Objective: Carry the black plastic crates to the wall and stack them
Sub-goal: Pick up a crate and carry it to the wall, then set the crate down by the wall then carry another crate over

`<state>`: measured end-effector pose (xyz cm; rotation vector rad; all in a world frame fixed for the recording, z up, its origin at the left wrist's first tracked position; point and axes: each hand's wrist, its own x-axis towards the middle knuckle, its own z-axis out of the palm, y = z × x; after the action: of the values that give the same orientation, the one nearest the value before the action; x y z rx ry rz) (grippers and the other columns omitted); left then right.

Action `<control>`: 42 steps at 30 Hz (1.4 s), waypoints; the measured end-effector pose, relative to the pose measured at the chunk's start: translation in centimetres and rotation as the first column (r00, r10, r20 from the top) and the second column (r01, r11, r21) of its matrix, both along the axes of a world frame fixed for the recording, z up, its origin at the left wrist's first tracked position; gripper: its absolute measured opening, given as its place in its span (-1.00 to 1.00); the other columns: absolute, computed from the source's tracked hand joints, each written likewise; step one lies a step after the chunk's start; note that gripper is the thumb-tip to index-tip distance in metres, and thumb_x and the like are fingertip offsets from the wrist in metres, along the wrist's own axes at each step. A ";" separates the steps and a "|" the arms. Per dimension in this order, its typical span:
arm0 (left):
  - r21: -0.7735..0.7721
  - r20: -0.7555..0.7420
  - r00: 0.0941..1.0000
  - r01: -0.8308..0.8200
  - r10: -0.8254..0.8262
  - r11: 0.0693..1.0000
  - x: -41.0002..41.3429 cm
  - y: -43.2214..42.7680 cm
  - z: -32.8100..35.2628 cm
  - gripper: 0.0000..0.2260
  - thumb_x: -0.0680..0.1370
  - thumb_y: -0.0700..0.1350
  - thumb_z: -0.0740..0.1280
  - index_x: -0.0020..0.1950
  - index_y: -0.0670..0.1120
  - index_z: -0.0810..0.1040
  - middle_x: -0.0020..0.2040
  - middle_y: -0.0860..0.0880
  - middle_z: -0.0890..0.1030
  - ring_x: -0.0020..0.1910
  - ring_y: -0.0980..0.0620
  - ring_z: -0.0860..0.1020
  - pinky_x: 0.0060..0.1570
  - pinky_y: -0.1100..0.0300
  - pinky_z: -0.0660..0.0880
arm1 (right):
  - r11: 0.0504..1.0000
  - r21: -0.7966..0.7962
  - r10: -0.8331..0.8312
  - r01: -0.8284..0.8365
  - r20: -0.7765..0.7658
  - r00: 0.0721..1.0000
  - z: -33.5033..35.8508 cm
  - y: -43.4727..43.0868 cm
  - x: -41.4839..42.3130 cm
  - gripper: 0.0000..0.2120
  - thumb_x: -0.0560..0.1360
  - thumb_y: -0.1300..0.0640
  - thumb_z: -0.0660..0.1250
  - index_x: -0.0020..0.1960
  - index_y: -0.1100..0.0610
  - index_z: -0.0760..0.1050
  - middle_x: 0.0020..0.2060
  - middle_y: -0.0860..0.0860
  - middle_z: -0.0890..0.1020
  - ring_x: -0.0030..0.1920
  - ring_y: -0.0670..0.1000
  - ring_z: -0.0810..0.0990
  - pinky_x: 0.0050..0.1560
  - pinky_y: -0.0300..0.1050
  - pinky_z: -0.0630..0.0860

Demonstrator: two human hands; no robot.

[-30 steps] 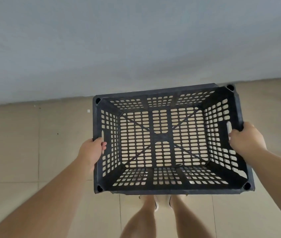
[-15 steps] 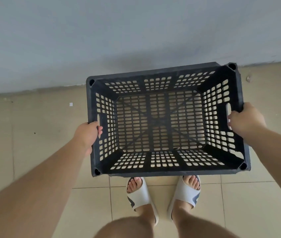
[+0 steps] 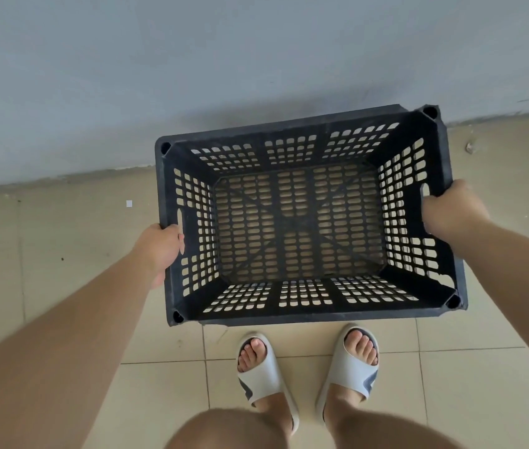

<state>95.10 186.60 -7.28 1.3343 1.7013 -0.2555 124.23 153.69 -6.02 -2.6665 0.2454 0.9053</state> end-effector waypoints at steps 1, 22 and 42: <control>0.004 -0.047 0.997 0.068 -0.068 0.998 0.2 0.0 0.7 -0.65 0.69 -0.04 0.17 0.44 -0.13 0.44 0.20 -0.09 0.62 0.14 -0.14 0.59 0.28 -0.13 0.50 | 1.000 -0.016 -0.005 0.005 -0.017 1.000 0.7 0.4 -0.1 -0.52 0.55 0.06 0.23 0.39 0.25 0.26 0.20 0.27 0.51 0.12 0.33 0.54 0.10 0.25 0.55; 0.162 -0.154 0.538 0.841 -0.828 0.516 6.0 -14.3 38.3 -0.47 0.57 0.13 0.25 0.53 0.06 0.28 0.44 -0.01 0.37 0.28 -0.09 0.47 0.20 -0.10 0.51 | 0.994 0.074 0.084 -0.082 -0.020 0.996 37.1 -2.9 -10.9 -0.42 0.51 0.04 0.18 0.50 -0.03 0.12 0.42 0.10 0.31 0.36 0.23 0.30 0.26 0.21 0.37; 0.371 -0.145 -0.409 0.822 -0.901 -0.433 0.1 -36.6 62.4 -0.42 0.60 0.16 0.19 0.59 0.04 0.21 0.54 -0.04 0.30 0.42 -0.14 0.35 0.22 -0.11 0.41 | 0.891 -0.013 -0.442 0.454 0.207 0.873 62.6 -20.8 -34.6 -0.43 0.56 -0.08 0.17 0.52 -0.03 0.10 0.45 0.06 0.28 0.36 0.21 0.30 0.23 0.20 0.32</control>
<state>95.25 150.02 55.16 2.7153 -0.3768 -0.7478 89.65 132.86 56.57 -2.5581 0.8154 0.4851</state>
